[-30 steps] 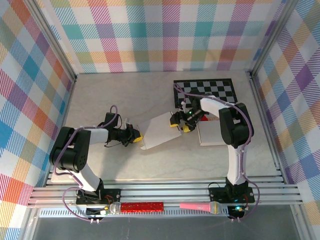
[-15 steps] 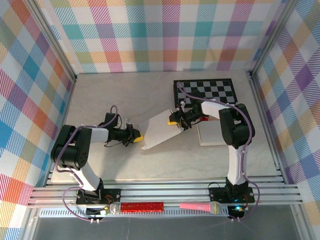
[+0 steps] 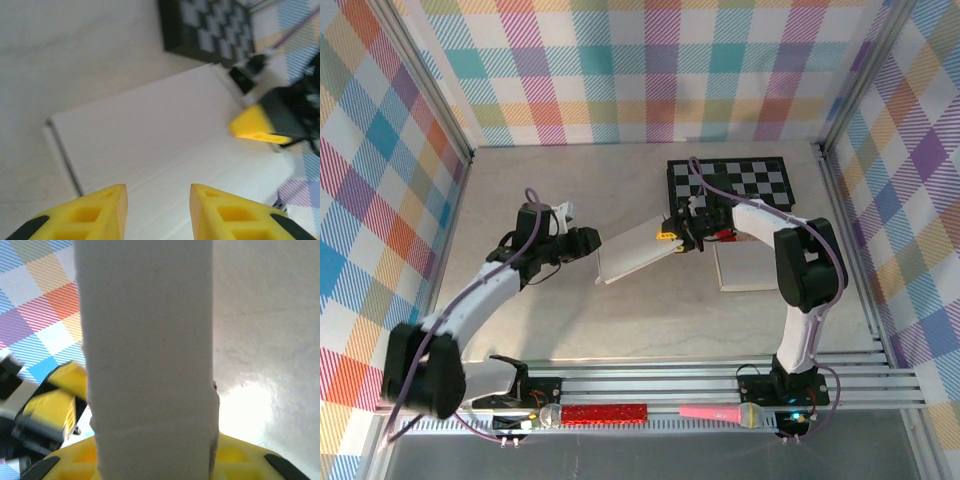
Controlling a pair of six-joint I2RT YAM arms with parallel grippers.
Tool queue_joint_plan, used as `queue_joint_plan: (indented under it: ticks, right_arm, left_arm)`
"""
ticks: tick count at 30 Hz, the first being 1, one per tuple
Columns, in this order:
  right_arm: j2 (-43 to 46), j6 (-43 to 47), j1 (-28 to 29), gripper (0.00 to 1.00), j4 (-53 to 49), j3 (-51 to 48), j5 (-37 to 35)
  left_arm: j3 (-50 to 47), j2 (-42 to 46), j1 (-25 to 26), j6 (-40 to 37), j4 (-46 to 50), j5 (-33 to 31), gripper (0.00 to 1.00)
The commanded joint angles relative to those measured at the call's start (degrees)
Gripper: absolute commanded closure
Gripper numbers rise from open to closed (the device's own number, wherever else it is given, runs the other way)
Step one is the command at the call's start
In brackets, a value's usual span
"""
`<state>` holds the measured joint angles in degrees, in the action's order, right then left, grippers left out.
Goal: Fold the paper box
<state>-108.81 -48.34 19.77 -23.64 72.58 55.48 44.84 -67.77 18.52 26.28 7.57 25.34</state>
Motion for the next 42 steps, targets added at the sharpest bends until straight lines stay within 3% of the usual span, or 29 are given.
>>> queue_joint_plan:
  ticks: [1,5,9,15,22,27,37,42]
  right_arm:
    - [4.1,-10.6,-0.4,0.72,-1.2,-2.8,0.2]
    - [8.3,-19.4,-0.5,0.71,-2.6,-6.2,-0.2]
    - [10.8,-24.2,-0.6,0.69,-6.1,-8.6,0.7]
    - [10.9,-25.1,-0.6,0.69,-8.7,-8.7,1.1]
    - [9.5,-25.6,-0.6,0.71,-10.6,-8.8,2.7]
    - [9.1,-25.5,-0.6,0.71,-12.2,-9.1,3.1]
    - [8.1,-29.4,-0.6,0.71,-10.7,-11.6,4.2]
    - [7.5,-31.3,-0.6,0.71,-8.9,-12.8,3.6]
  left_arm:
    - [-0.3,6.7,4.5,-11.9,1.8,-8.8,0.63]
    - [1.9,10.7,7.6,-23.7,5.9,-1.6,0.63]
    - [8.4,9.7,13.6,-37.8,18.5,0.8,0.53]
    - [15.7,2.1,22.0,-51.7,31.4,-7.5,0.49]
    - [18.7,-6.0,25.6,-55.6,32.2,-17.8,0.39]
    - [19.0,-8.7,26.6,-56.7,30.2,-19.3,0.38]
    - [18.0,-12.4,28.8,-58.2,30.0,-19.0,0.41]
    - [16.6,-13.2,28.9,-57.1,28.9,-20.0,0.49]
